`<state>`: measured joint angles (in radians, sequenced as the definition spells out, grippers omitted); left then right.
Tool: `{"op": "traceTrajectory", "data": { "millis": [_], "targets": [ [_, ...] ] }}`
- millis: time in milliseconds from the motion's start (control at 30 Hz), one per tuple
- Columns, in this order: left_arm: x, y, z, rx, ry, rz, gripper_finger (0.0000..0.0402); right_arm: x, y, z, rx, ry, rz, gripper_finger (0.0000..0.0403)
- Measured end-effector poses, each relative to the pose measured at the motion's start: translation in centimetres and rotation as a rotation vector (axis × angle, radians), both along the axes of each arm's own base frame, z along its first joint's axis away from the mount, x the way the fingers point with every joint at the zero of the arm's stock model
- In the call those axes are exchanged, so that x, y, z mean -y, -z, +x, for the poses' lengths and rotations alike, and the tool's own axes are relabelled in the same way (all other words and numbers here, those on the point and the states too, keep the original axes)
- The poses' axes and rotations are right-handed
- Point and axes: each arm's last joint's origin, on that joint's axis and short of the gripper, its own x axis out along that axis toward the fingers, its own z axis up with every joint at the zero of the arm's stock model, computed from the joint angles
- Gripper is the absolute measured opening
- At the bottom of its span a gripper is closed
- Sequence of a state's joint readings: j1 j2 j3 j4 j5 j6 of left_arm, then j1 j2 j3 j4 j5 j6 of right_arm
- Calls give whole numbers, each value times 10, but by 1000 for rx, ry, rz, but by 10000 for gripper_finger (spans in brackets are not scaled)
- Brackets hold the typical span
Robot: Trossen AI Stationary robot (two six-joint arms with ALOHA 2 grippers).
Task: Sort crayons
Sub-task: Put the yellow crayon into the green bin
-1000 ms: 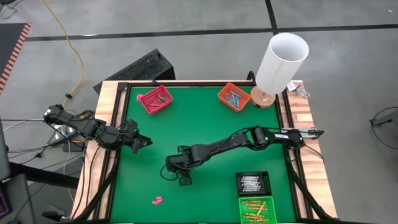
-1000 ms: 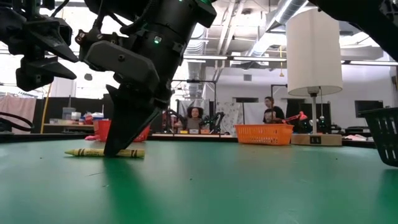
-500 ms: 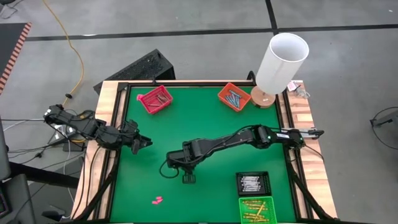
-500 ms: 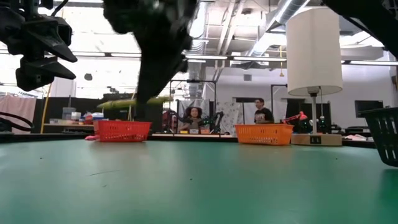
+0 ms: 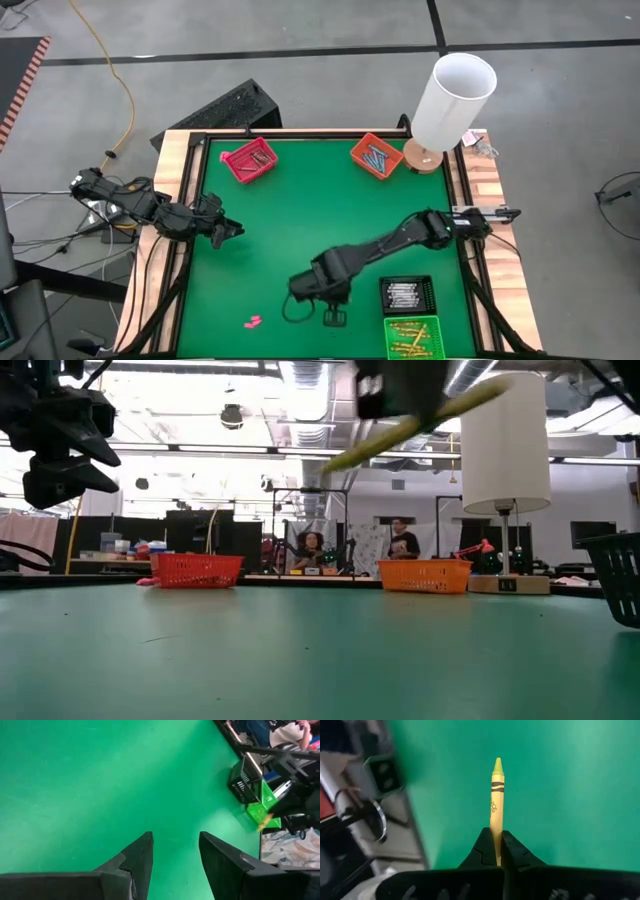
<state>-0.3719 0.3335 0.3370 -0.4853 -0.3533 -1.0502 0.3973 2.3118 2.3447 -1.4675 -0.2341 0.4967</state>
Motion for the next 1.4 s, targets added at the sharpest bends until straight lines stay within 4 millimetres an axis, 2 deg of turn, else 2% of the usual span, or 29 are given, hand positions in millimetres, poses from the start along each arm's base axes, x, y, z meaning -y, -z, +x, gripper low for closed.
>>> {"op": "traceTrajectory", "data": {
  "millis": [167,433,733,900,1133,1400],
  "targets": [
    [0,0,0,-4,8,18,149,-33,-8,-22,-43,-49,64,1],
    [0,0,0,-3,6,18,149,-75,-22,-64,-163,-2,69,1],
    [-2,0,0,6,-42,30,149,-100,-59,-111,-158,97,88,1],
    [-2,0,0,7,-55,8,149,-114,-66,-132,-150,130,67,0],
    [-2,0,0,7,-57,5,149,-119,-56,-158,-213,152,-5,0],
    [-2,0,0,13,-93,-22,149,-95,-37,-179,-210,164,-31,0]
  ]
}}
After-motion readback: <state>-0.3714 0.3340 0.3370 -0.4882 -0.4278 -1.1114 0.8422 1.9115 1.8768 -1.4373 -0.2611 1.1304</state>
